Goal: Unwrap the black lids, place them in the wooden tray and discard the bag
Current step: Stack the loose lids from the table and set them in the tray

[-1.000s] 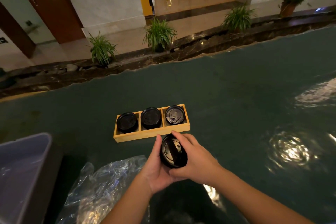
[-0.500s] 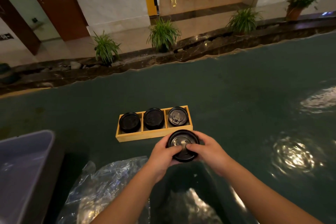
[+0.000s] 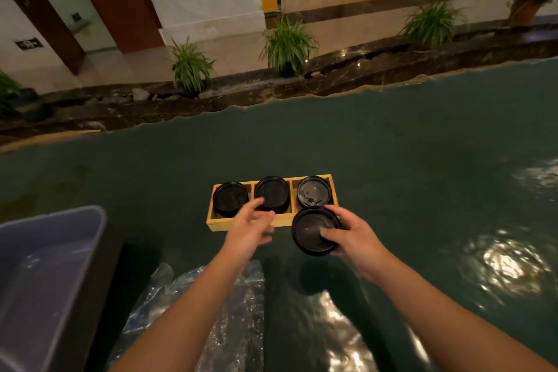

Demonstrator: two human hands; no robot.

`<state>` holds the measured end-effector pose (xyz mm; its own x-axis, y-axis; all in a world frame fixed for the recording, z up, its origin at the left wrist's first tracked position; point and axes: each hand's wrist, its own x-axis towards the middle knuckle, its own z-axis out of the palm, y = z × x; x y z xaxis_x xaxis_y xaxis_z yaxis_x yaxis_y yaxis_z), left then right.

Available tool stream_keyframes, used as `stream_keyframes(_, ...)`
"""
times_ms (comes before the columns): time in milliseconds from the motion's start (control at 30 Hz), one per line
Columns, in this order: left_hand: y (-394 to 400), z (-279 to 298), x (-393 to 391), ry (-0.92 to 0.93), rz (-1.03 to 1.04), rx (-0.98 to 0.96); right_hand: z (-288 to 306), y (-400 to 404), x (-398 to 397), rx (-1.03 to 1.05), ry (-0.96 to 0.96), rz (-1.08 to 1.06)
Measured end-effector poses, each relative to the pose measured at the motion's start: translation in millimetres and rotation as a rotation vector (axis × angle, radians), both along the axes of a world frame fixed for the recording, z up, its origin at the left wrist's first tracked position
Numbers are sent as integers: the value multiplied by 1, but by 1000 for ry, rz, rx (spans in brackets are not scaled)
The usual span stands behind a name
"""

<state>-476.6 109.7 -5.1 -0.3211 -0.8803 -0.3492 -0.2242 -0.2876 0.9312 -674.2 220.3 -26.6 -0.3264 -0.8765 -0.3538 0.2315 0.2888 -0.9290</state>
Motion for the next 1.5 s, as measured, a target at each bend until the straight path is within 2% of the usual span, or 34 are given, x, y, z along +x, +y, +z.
stream_keyframes(133,-49,-14,36,-354,188,-287,-10,-13,-15,34,3,-21)
stream_keyframes(200,-70,-25,55,-546,170,-321,-14,-19,-22,55,23,-19)
stream_keyframes(267,-87,-33,70,-663,133,-277,-18,-26,-30,71,48,-25)
stream_keyframes(500,-125,-52,83,-683,-22,-110,-28,-44,-51,109,83,-57)
stream_keyframes(633,-135,-61,80,-713,-130,-149,-35,-52,-57,119,73,-65)
stream_keyframes(867,-141,-70,81,-812,-151,-173,-38,-78,-65,75,107,-171)
stream_keyframes(1000,-142,-73,82,-823,-160,-188,-32,-106,-63,64,305,-65)
stream_keyframes(1133,-143,-74,83,-831,-168,-182,-30,-127,-63,127,740,198)
stream_keyframes(1200,-142,-75,83,-820,-163,-178,-28,-133,-64,150,875,272)
stream_keyframes(1400,-141,-75,79,-793,-129,-142,-26,-139,-60,292,1121,326)
stream_keyframes(1500,-142,-77,81,-781,-114,-133,-28,-139,-57,358,1179,320)
